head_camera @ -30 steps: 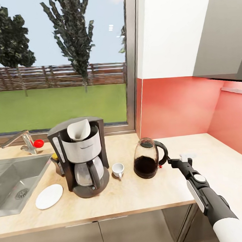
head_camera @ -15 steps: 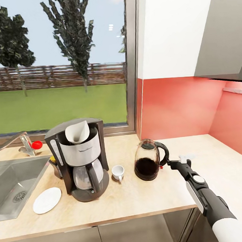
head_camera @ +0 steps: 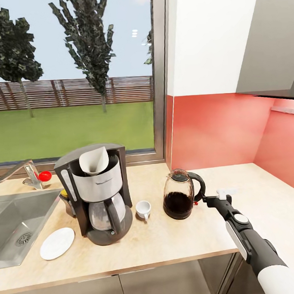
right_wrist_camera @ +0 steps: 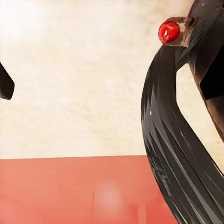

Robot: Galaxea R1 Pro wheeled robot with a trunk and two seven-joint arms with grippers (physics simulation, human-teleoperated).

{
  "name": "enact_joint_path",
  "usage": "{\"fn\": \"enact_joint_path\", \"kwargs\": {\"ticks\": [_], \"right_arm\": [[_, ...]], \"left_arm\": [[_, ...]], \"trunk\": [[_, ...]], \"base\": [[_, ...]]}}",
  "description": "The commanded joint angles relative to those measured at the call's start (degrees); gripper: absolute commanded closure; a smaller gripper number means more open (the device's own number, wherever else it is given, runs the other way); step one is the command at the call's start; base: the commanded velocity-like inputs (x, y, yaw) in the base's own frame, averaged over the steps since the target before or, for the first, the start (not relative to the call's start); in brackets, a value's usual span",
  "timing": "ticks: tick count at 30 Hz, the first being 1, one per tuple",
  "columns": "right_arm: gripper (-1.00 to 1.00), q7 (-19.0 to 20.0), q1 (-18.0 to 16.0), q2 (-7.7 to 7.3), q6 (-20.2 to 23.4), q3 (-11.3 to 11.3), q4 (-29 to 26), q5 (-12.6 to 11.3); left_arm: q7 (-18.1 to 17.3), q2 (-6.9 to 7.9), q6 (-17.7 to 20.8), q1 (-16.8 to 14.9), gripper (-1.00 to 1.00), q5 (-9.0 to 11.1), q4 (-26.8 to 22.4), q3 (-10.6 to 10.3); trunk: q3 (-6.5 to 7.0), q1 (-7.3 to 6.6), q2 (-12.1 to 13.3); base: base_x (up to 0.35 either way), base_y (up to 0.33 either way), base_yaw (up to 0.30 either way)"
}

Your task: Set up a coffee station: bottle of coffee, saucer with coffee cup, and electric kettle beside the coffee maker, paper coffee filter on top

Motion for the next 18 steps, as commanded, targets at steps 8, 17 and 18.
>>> {"fn": "enact_joint_path", "kwargs": {"ticks": [8, 17, 18], "right_arm": [[-1.0, 0.11, -0.04, -0.04, 0.24, 0.03, -0.08, -0.59], [-1.0, 0.11, -0.04, -0.04, 0.24, 0.08, -0.08, -0.59], [-1.0, 0.11, -0.04, -0.04, 0.24, 0.09, -0.08, -0.59]], "left_arm": [[-0.05, 0.04, -0.19, -0.05, -1.0, 0.54, 0.06, -0.12], [-0.04, 0.0, -0.06, -0.05, -1.0, 0.55, 0.06, -0.12], [-0.04, 0.0, 0.02, -0.05, -1.0, 0.55, 0.06, -0.12]], "trunk": [[-0.13, 0.04, -0.13], [-0.13, 0.04, -0.13], [-0.13, 0.04, -0.13]], "base": [[0.0, 0.0, 0.0], [0.027, 0.0, 0.0], [0.01, 0.0, 0.0]]}}
